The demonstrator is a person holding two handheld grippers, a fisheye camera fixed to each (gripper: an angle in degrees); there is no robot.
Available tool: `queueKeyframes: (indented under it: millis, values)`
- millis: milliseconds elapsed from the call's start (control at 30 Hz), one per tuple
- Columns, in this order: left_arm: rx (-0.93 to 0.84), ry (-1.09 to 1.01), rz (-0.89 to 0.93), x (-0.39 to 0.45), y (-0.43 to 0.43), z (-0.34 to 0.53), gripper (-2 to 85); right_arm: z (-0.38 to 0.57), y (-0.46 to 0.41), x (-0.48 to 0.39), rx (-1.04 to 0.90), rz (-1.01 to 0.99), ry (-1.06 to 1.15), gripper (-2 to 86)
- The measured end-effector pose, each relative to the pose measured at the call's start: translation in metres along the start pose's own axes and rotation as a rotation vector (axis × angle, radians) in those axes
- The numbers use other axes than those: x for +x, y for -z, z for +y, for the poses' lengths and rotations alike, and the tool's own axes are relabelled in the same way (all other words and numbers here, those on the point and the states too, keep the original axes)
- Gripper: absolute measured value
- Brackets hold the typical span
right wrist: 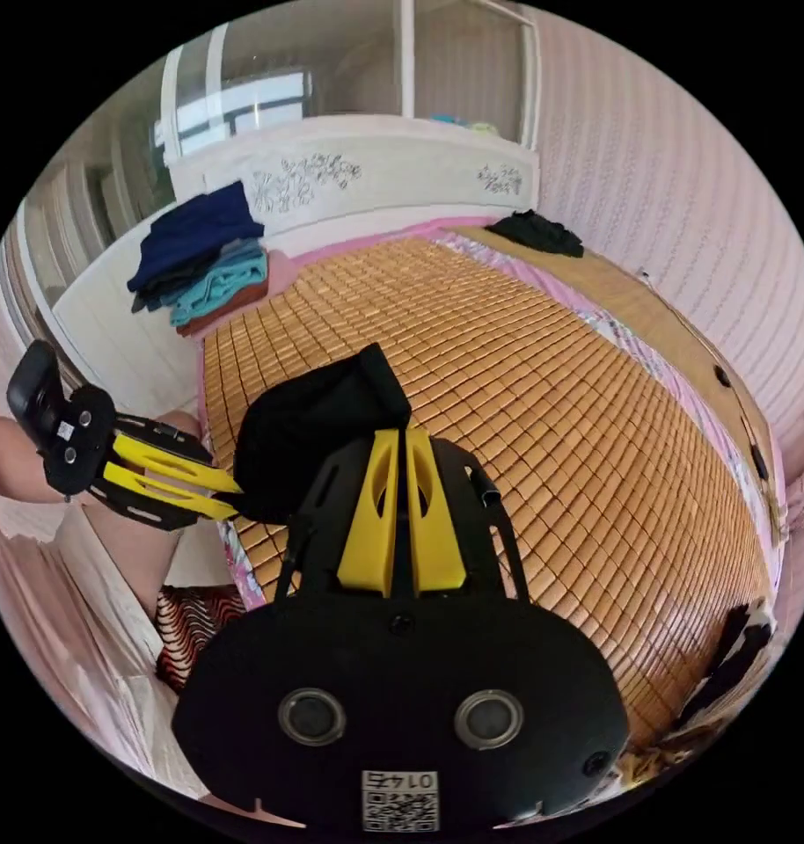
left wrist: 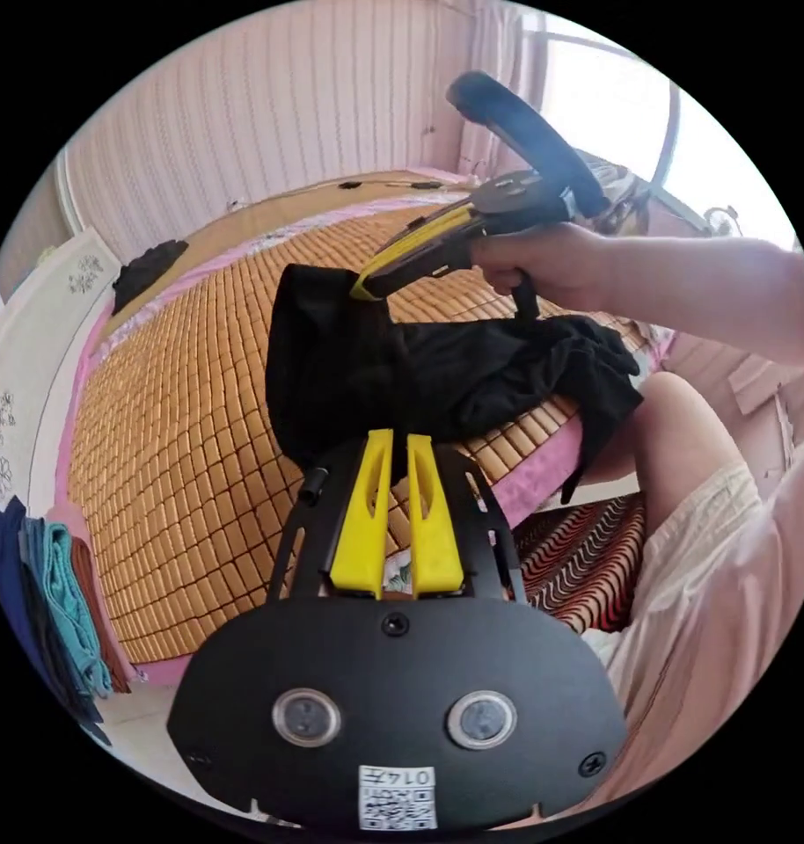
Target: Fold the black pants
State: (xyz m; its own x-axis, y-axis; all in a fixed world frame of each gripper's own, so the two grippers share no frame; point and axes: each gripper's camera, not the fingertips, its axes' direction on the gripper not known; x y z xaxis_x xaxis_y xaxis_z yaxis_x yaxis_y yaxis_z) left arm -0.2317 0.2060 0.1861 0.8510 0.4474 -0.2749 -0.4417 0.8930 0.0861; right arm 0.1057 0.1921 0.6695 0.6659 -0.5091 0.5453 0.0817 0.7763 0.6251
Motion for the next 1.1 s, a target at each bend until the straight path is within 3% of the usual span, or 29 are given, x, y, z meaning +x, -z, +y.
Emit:
queueKeyframes:
  millis: [100, 167, 233, 333, 433, 567, 600, 667, 700, 733, 833, 967, 1100]
  values:
    - [0.215, -0.146, 0.184, 0.042, 0.044, -0.021, 0.8, 0.055, 0.120, 0.072, 0.293, -0.064, -0.305, -0.1]
    - [0.369, -0.254, 0.263, 0.071, 0.071, -0.043, 0.3, 0.078, 0.209, 0.100, 0.522, -0.021, -0.392, 0.1]
    - [0.644, -0.344, 0.390, 0.089, 0.120, -0.075, 0.0, 0.051, 0.336, 0.108, 0.711, 0.117, -0.267, 0.2]
    - [0.961, -0.312, 0.471, 0.069, 0.184, -0.108, -0.4, -0.045, 0.468, 0.088, 0.872, 0.053, 0.042, 0.3]
    - [1.062, -0.201, 0.392, 0.036, 0.220, -0.123, -0.6, -0.157, 0.519, 0.060, 0.836, -0.026, 0.199, 0.3]
    - [1.078, -0.042, 0.369, -0.017, 0.234, -0.080, -0.7, -0.242, 0.436, 0.036, 0.541, -0.107, 0.170, 0.3]
    - [1.026, 0.011, 0.279, -0.030, 0.231, -0.055, -0.7, -0.246, 0.382, 0.029, 0.427, -0.096, 0.167, 0.3]
    - [0.855, 0.115, 0.082, -0.044, 0.216, -0.016, -0.6, -0.231, 0.294, 0.020, 0.270, -0.026, 0.185, 0.3]
    - [0.683, 0.208, -0.053, -0.053, 0.199, 0.008, -0.6, -0.212, 0.237, 0.019, 0.178, -0.009, 0.165, 0.3]
    - [0.532, 0.293, -0.083, -0.064, 0.179, 0.034, -0.6, -0.191, 0.181, 0.024, 0.081, -0.089, 0.110, 0.3]
    - [0.378, 0.494, -0.023, -0.084, 0.146, 0.090, -0.6, -0.148, 0.080, 0.031, -0.104, -0.320, -0.127, 0.3]
    - [0.383, 0.497, -0.043, -0.089, 0.146, 0.109, -0.6, -0.159, 0.061, -0.014, -0.152, -0.220, 0.079, 0.4]
    - [0.539, 0.549, -0.148, -0.124, 0.191, 0.115, -0.6, -0.243, 0.103, -0.072, 0.001, -0.245, 0.263, 0.8]
